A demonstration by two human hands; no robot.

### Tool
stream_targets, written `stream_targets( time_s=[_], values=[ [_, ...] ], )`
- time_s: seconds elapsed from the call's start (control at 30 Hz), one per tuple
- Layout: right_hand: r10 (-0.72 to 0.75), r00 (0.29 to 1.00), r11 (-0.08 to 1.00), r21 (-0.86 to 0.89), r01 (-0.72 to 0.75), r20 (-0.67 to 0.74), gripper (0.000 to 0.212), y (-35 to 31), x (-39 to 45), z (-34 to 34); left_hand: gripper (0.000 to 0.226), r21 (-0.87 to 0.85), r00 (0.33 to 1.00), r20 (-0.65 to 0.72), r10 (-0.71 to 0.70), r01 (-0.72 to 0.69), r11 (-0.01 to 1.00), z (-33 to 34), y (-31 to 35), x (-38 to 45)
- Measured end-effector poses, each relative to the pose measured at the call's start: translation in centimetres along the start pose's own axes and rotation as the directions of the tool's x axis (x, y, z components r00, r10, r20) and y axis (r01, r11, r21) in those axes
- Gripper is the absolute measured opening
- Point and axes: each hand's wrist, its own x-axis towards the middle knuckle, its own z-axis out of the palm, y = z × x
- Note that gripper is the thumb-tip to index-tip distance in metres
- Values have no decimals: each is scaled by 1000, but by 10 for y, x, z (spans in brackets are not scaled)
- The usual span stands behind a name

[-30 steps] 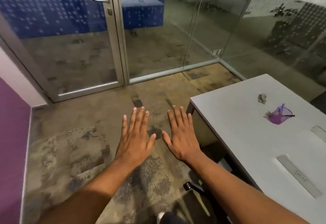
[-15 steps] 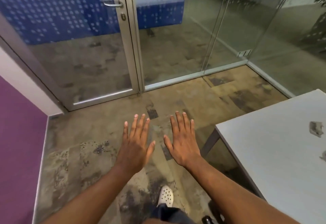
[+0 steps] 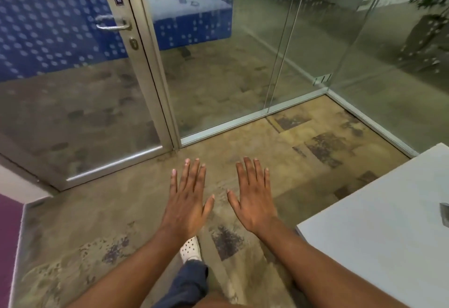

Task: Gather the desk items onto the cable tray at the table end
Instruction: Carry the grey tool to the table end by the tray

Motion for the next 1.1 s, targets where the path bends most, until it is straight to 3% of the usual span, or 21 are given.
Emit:
stream_targets(
  time_s=[0.33, 0.53, 0.73, 1.1],
  values=[
    [187, 982, 982, -34, -186, 3, 78, 60, 164, 4, 80, -70, 984, 20, 178, -176, 982, 39, -36, 219],
    [367, 929, 929, -35, -368, -42, 75, 96, 235, -5, 79, -84, 926, 50, 374, -369, 926, 51, -29, 336],
    [543, 835, 836, -32, -547, -93, 75, 170, 262, -13, 79, -122, 821, 21, 570, -564, 817, 74, 31, 428],
    [757, 637, 646, 22, -763, -145, 79, 359, 296, -34, 81, -96, 621, 36, 783, -777, 622, 118, 203, 597]
  ],
)
